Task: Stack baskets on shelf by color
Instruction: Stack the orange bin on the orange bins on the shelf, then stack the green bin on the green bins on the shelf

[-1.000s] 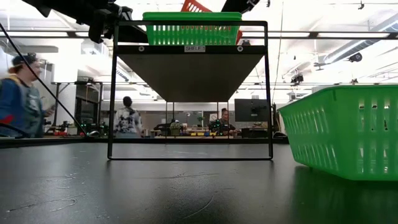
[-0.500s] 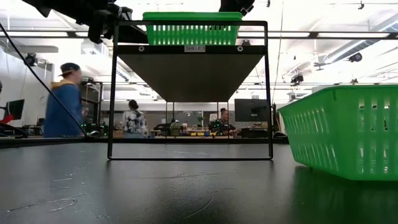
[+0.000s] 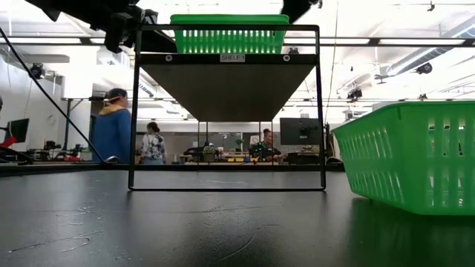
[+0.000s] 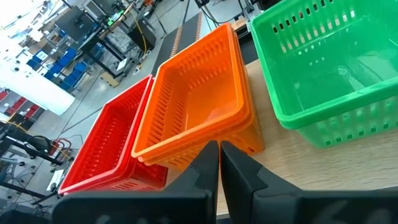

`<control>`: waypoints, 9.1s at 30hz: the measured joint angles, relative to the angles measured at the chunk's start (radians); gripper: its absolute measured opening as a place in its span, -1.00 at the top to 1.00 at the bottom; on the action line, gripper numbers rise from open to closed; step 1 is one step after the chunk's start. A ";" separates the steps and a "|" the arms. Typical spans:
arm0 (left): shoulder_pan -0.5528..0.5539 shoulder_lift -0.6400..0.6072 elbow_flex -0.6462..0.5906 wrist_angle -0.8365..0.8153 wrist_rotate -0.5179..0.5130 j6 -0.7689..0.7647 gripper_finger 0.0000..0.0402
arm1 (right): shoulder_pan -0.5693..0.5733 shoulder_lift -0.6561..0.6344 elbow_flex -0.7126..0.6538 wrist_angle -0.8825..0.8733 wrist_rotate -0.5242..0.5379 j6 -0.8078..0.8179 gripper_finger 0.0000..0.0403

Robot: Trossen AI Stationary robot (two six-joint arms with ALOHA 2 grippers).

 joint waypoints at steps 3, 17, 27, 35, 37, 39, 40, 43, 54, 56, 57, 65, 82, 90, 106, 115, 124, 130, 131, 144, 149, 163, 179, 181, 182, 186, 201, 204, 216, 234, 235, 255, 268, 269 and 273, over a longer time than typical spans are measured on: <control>0.000 0.000 -0.003 0.000 0.000 0.000 1.00 | -0.034 0.000 0.000 -0.087 0.000 0.058 0.81; 0.000 0.000 -0.008 0.006 0.000 0.000 1.00 | -0.112 0.007 -0.122 0.042 -0.138 0.071 0.96; 0.000 0.000 -0.008 0.006 0.000 0.000 1.00 | -0.112 0.007 -0.122 0.095 -0.159 0.061 0.96; 0.003 0.045 -0.010 0.014 0.028 -0.001 1.00 | -0.112 0.004 -0.122 0.049 -0.159 0.077 0.96; 0.011 0.084 -0.010 0.011 0.030 0.001 1.00 | -0.111 0.003 -0.122 0.045 -0.159 0.082 0.96; 0.020 0.123 -0.006 0.009 0.029 0.006 1.00 | -0.111 0.003 -0.122 0.044 -0.159 0.088 0.96; 0.024 0.141 -0.001 0.021 0.029 0.011 1.00 | -0.111 0.003 -0.122 0.044 -0.159 0.090 0.96; 0.029 0.183 0.022 0.039 0.029 0.027 1.00 | -0.111 0.003 -0.122 0.043 -0.159 0.091 0.96; 0.029 0.182 0.038 0.031 0.029 0.027 1.00 | -0.111 0.010 -0.122 0.052 -0.159 0.090 0.96; 0.029 0.174 0.037 0.031 0.029 0.027 1.00 | -0.111 0.021 -0.122 0.064 -0.155 0.087 0.96; 0.029 0.173 0.037 0.032 0.029 0.025 1.00 | -0.112 0.027 -0.123 0.070 -0.154 0.084 0.96; 0.029 0.166 0.036 0.000 0.029 0.005 1.00 | -0.113 0.058 -0.124 0.071 -0.060 0.058 0.96; 0.029 0.170 0.036 0.009 0.001 0.002 1.00 | -0.100 0.046 -0.123 0.075 -0.136 0.055 0.96; 0.034 0.177 0.036 0.009 -0.009 0.002 1.00 | -0.086 0.045 -0.123 0.075 -0.137 0.060 0.96; 0.034 0.177 0.035 0.019 -0.003 0.002 1.00 | -0.087 0.045 -0.123 0.072 -0.130 0.061 0.96; 0.034 0.179 0.035 0.019 0.002 0.002 1.00 | -0.087 0.044 -0.123 0.071 -0.130 0.061 0.96; 0.034 0.173 0.022 0.019 0.001 0.002 1.00 | -0.087 0.038 -0.122 0.069 -0.132 0.061 0.96; 0.035 0.163 0.021 0.014 -0.011 0.001 1.00 | -0.087 0.033 -0.122 0.056 -0.132 0.064 0.96; 0.035 0.162 0.021 0.014 -0.012 0.001 1.00 | -0.087 0.032 -0.122 0.050 -0.132 0.066 0.96; 0.035 0.134 0.022 -0.028 -0.023 -0.037 1.00 | -0.074 -0.017 -0.078 -0.110 -0.103 0.203 0.96; 0.034 0.079 0.018 -0.057 -0.025 -0.056 1.00 | -0.007 -0.038 -0.075 -0.143 -0.106 0.255 0.96; 0.032 -0.009 0.004 -0.074 -0.024 -0.130 1.00 | 0.292 -0.059 -0.078 -0.168 -0.107 0.529 0.96; -0.050 -0.012 0.014 -0.071 -0.024 -0.131 1.00 | 0.554 -0.036 -0.126 -0.064 -0.097 0.755 0.96; -0.065 -0.012 0.014 -0.071 -0.024 -0.131 1.00 | 0.570 -0.015 -0.126 -0.047 -0.096 0.765 0.96; -0.071 -0.012 0.014 -0.071 -0.024 -0.132 1.00 | 0.579 -0.003 -0.126 -0.039 -0.096 0.777 0.96; -0.103 -0.010 0.014 -0.069 -0.023 -0.158 1.00 | 0.609 0.040 -0.126 -0.015 -0.117 0.812 0.93; -0.219 -0.010 0.009 -0.041 -0.023 -0.185 1.00 | 0.723 0.244 -0.126 0.048 -0.137 0.963 0.22; -0.229 -0.010 0.007 -0.041 -0.023 -0.184 1.00 | 0.742 0.284 -0.126 0.078 -0.137 0.963 0.13; -0.230 -0.010 0.005 -0.045 -0.023 -0.183 1.00 | 0.760 0.392 -0.126 0.085 -0.167 0.992 0.13; -0.230 -0.009 0.006 -0.041 -0.024 -0.173 1.00 | 0.760 0.449 -0.134 0.080 -0.167 0.971 0.56; -0.230 -0.009 0.006 -0.039 -0.024 -0.173 1.00 | 0.760 0.451 -0.134 0.080 -0.167 0.968 0.62; -0.230 -0.009 0.006 -0.033 -0.024 -0.173 1.00 | 0.748 0.360 -0.003 -0.185 -0.159 0.922 0.96; -0.230 -0.010 0.005 -0.034 -0.024 -0.173 1.00 | 0.716 0.291 0.148 -0.541 -0.106 0.941 0.96; -0.230 -0.010 0.005 -0.034 -0.024 -0.173 1.00 | 0.709 0.279 0.151 -0.551 -0.104 0.943 0.96; -0.230 -0.010 0.005 -0.034 -0.024 -0.173 1.00 | 0.675 0.232 0.160 -0.569 -0.069 0.935 0.96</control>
